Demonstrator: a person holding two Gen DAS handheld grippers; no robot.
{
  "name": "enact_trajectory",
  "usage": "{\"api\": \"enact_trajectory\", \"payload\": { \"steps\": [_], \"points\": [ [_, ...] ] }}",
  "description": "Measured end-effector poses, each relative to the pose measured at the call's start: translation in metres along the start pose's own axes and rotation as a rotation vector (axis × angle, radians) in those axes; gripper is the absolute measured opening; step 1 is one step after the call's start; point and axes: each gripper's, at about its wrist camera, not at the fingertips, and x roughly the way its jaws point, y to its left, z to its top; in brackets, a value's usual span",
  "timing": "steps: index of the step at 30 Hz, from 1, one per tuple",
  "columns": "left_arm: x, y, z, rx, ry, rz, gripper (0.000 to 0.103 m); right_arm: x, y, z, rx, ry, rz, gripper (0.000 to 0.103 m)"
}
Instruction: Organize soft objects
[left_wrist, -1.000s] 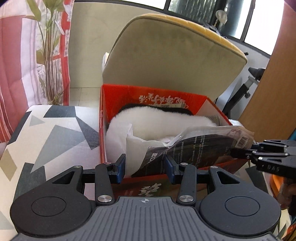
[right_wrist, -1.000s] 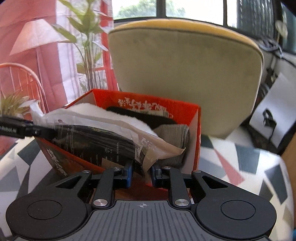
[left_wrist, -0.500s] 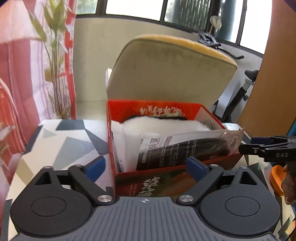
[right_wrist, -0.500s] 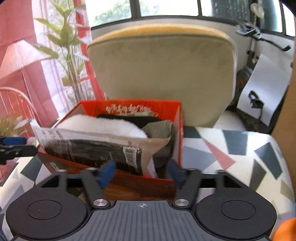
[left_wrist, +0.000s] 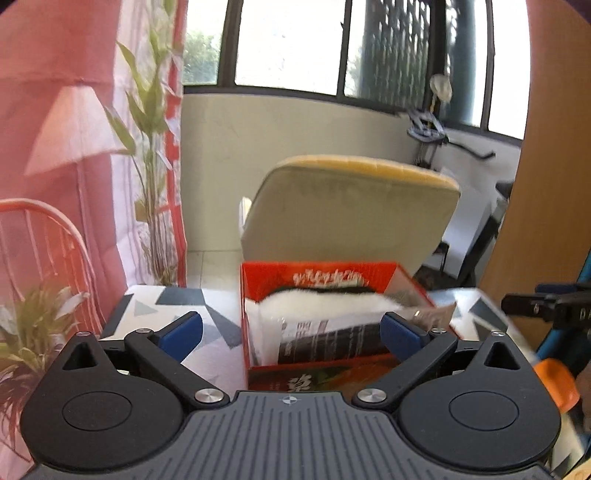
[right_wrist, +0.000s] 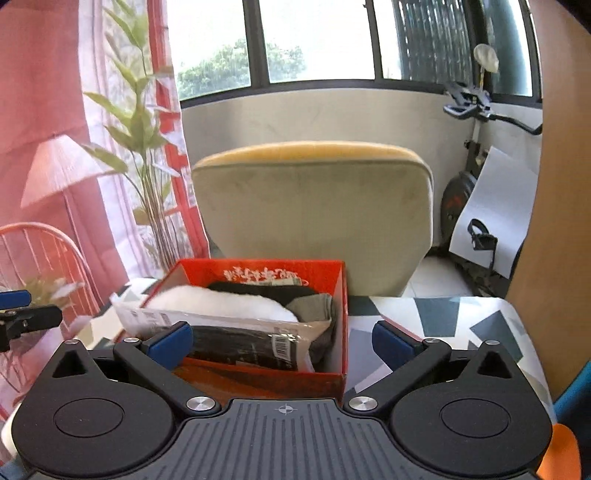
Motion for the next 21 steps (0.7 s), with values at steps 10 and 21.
{"api": "enact_trajectory", "payload": {
  "steps": [10, 21],
  "points": [
    [-0.096, -0.03, 0.012, 0.038, -0.129, 0.073, 0.103, -0.093, 0.03, 0.01, 0.013, -0.095, -0.016, 0.103],
    [-0.205, -0.05, 0.002, 0.012, -0.199, 0.151, 0.103, -0.213, 0.069, -0.006, -0.012, -0.202, -0.084, 0.103]
  ]
}}
